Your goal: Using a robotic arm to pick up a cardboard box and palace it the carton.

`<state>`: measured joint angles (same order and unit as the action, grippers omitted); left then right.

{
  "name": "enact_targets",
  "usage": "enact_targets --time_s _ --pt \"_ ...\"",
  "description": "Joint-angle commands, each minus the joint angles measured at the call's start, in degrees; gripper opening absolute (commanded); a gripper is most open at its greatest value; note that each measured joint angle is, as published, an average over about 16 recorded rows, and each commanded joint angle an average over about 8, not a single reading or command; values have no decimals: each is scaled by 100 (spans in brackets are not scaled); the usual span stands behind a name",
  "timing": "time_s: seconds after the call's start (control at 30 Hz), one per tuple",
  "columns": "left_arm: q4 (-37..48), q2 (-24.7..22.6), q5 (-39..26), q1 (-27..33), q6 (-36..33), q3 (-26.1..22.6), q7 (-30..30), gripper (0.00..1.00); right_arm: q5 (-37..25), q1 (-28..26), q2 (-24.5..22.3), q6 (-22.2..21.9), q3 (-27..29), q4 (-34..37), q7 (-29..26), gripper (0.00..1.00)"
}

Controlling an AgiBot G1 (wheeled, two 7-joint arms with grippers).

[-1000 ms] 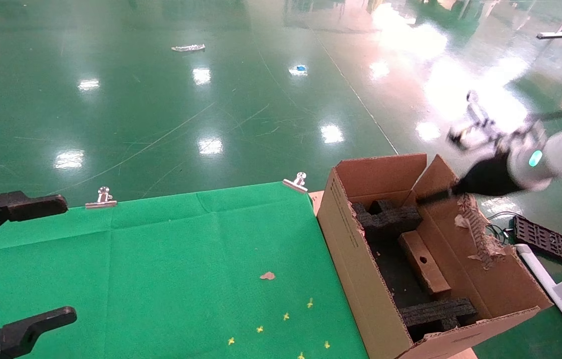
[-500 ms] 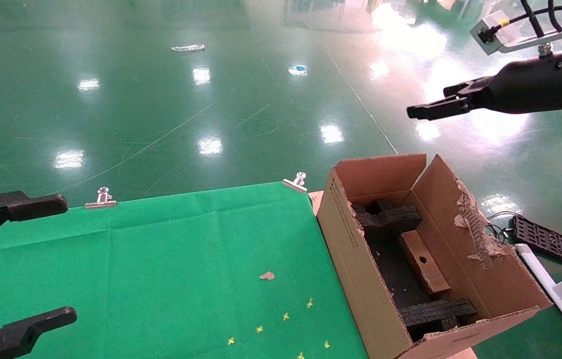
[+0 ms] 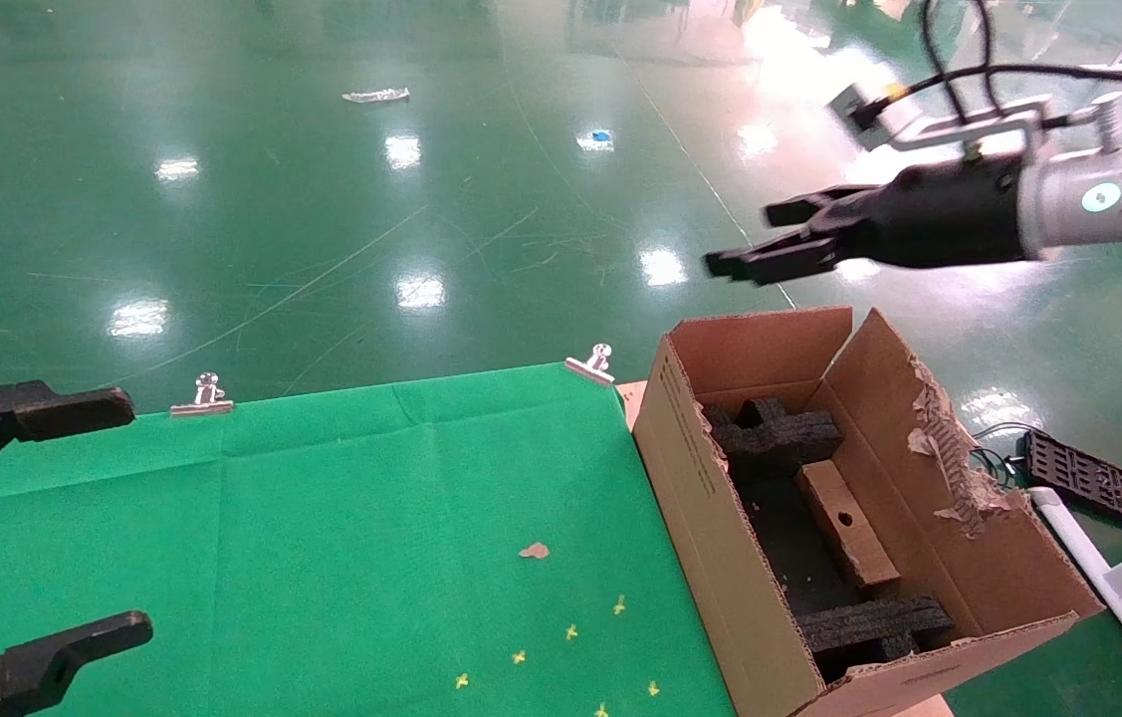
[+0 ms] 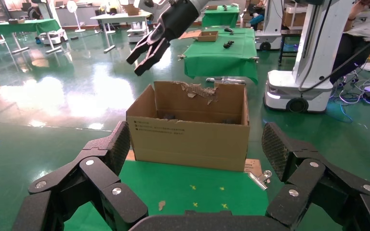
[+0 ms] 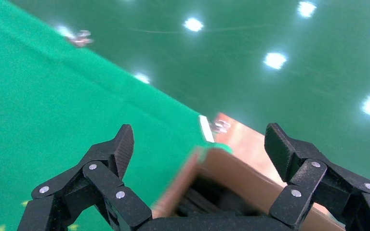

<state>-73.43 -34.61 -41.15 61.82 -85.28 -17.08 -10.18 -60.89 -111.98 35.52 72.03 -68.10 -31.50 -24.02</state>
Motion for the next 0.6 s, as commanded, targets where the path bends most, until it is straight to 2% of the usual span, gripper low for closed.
enact_targets --time_s 0.03,0.6 --pt "0 0 0 0 0 -1 0 100 77 205 -2 56 212 -171 54 100" --pt "1 2 4 2 2 -6 3 100 735 1948 -19 528 2012 -1626 513 100"
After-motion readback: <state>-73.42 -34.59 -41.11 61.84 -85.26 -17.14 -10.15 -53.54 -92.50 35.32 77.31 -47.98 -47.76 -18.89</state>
